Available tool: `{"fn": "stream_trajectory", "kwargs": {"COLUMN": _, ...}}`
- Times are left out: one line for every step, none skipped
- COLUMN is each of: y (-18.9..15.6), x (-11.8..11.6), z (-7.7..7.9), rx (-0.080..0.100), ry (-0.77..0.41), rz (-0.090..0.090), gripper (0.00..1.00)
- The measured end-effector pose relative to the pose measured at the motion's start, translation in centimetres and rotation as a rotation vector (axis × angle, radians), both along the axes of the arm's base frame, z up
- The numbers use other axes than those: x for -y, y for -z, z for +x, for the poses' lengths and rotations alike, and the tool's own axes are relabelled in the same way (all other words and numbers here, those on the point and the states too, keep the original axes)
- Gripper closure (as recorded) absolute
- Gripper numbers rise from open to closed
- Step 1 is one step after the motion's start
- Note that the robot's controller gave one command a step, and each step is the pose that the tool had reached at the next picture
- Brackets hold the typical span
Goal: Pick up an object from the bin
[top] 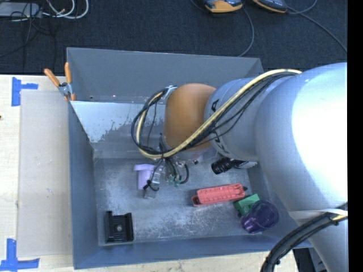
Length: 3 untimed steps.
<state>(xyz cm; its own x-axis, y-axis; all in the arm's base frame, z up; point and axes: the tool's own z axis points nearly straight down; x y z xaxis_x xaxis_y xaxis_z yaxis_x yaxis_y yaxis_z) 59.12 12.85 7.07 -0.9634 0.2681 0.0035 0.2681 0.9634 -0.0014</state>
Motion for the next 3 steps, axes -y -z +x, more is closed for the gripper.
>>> {"fn": "stream_trajectory", "kwargs": {"y": 0.0, "x": 0.0, "z": 0.0, "rx": 0.000, "ry": 0.000, "rz": 0.000, "gripper": 1.00}}
{"fn": "stream_trajectory", "kwargs": {"y": -0.5, "x": 1.0, "z": -0.6, "rx": -0.004, "ry": 0.008, "rz": 0.000, "gripper": 1.00}}
{"fn": "stream_trajectory", "kwargs": {"y": -0.2, "x": 1.3, "z": -0.7, "rx": -0.003, "ry": 0.008, "rz": -0.001, "gripper": 1.00}}
